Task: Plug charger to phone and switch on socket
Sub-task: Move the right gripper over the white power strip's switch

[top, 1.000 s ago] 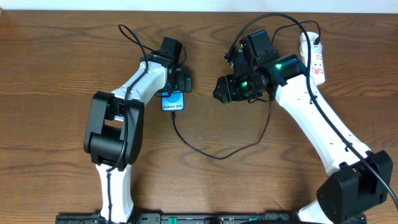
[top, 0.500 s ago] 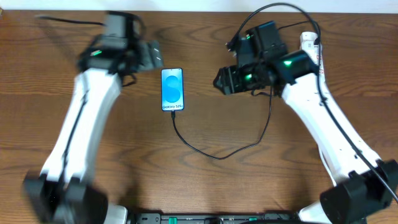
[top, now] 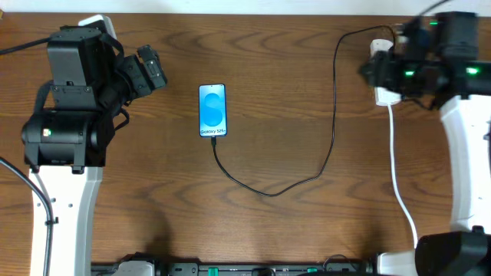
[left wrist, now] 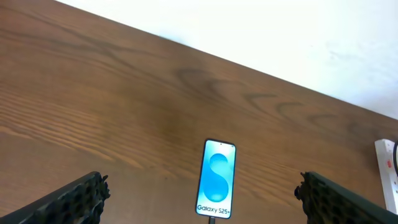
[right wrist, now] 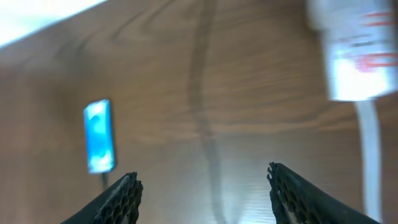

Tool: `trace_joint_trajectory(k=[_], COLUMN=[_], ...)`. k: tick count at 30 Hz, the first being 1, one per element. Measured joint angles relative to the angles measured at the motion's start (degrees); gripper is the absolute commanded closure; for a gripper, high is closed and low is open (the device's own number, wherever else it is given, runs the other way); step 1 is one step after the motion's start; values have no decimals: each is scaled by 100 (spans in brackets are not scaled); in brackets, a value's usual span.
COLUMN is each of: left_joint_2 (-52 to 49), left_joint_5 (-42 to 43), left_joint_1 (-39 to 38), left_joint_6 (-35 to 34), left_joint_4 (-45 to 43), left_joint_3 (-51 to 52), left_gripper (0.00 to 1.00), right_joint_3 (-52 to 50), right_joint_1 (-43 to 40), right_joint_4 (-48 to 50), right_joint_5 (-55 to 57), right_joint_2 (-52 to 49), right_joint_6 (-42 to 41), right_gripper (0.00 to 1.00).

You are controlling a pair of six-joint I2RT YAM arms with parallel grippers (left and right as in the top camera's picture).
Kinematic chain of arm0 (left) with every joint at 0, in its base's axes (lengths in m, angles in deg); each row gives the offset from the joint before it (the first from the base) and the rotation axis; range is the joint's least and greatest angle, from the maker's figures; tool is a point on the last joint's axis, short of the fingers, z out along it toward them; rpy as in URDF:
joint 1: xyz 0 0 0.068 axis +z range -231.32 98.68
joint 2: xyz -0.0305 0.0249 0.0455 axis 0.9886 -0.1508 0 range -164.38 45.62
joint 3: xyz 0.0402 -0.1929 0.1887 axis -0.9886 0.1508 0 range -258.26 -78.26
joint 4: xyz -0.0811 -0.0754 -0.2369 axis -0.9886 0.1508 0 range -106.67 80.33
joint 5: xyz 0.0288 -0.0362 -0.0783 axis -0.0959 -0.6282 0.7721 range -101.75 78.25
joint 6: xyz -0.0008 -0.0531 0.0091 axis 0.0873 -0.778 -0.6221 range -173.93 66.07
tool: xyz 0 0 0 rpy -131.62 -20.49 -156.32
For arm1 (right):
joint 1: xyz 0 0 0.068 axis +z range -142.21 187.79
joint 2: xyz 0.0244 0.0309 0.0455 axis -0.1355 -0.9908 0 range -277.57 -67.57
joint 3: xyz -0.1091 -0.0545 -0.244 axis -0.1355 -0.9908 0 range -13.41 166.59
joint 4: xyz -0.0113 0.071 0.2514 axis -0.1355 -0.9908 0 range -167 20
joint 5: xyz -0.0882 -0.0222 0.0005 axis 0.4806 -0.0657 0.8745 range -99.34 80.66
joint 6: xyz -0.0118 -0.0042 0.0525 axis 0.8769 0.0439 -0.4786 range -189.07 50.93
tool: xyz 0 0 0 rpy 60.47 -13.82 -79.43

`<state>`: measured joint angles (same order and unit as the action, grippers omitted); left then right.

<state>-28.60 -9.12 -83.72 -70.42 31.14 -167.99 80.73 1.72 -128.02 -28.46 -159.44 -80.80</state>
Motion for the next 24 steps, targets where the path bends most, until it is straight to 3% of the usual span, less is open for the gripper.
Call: trace_joint_trajectory(k=[9,15,24], left_joint_2=[-2,-4,-4], left_joint_5=[0,0,0], left_joint_1=[0,0,0], left_joint_6=[0,0,0], left_joint_4=[2,2,2], left_joint_3=[0,0,0], left_gripper=[0,0,0], right_joint_3=[0,-2,0], right_joint_1=[-944,-1443,-1609], right_joint_4=[566,1233,2146], right_joint_5=[284,81,-13], right_joint_2=[-675,-1410,-2428], right_joint_6=[31,48,334], right_gripper=[39,47,37])
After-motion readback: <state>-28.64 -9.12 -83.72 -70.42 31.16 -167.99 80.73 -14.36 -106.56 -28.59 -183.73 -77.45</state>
